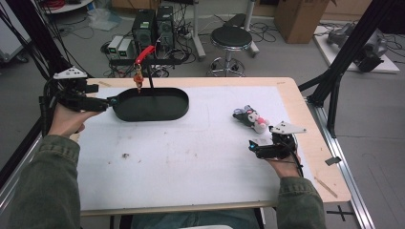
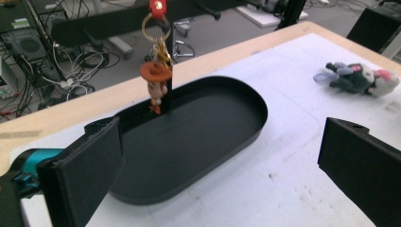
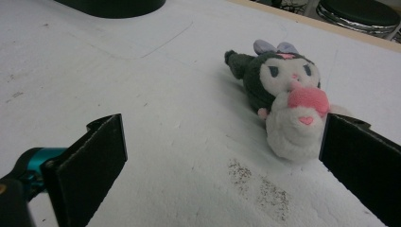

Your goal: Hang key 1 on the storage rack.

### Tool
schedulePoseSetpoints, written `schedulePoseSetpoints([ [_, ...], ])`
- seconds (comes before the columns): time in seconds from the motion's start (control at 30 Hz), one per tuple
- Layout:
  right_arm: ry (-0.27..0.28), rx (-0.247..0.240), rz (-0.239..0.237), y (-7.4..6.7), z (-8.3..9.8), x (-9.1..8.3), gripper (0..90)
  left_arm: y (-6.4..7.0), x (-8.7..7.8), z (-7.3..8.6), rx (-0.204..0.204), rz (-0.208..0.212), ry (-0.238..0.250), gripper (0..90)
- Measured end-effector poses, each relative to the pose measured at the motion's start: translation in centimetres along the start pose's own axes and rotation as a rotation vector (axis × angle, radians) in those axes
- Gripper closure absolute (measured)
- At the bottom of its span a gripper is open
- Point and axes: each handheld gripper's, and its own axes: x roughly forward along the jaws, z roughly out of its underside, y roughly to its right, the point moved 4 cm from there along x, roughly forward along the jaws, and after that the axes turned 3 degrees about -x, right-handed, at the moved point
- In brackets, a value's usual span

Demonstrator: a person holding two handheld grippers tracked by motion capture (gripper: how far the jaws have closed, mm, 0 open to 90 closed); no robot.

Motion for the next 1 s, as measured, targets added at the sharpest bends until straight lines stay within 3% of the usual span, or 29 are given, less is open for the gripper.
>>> schedulePoseSetpoints([
  [0.17, 0.001, -0.003, 0.003, 0.1, 0.0, 0.0, 0.5, 0.2, -0.7, 1.7, -0.010, 0.001, 0.006, 1.8],
  [0.4, -0.003, 0.000, 0.003, 0.0, 0.0, 0.0, 0.5, 1.0, -1.3, 3.8, 0.014, 0.013, -0.018, 1.8],
  [0.5, 0.001, -0.002, 0.002, 0.0, 0.0, 0.0, 0.5, 1.3, -1.5, 4.7, 0.019, 0.009, -0.028, 6.7],
  [0.57, 0.001, 0.003, 0.004, 0.0, 0.0, -0.1, 0.5, 1.4, -1.6, 5.1, 0.017, 0.022, -0.018, 7.2],
  [0.8, -0.004, 0.006, -0.001, 0.0, 0.0, 0.0, 0.5, 1.2, -2.2, 6.7, 0.004, 0.002, 0.013, 7.2],
  [1.0, 0.001, 0.001, 0.003, 0.1, 0.0, 0.0, 0.5, 0.5, -3.0, 9.1, -0.034, -0.044, 0.057, 7.6],
])
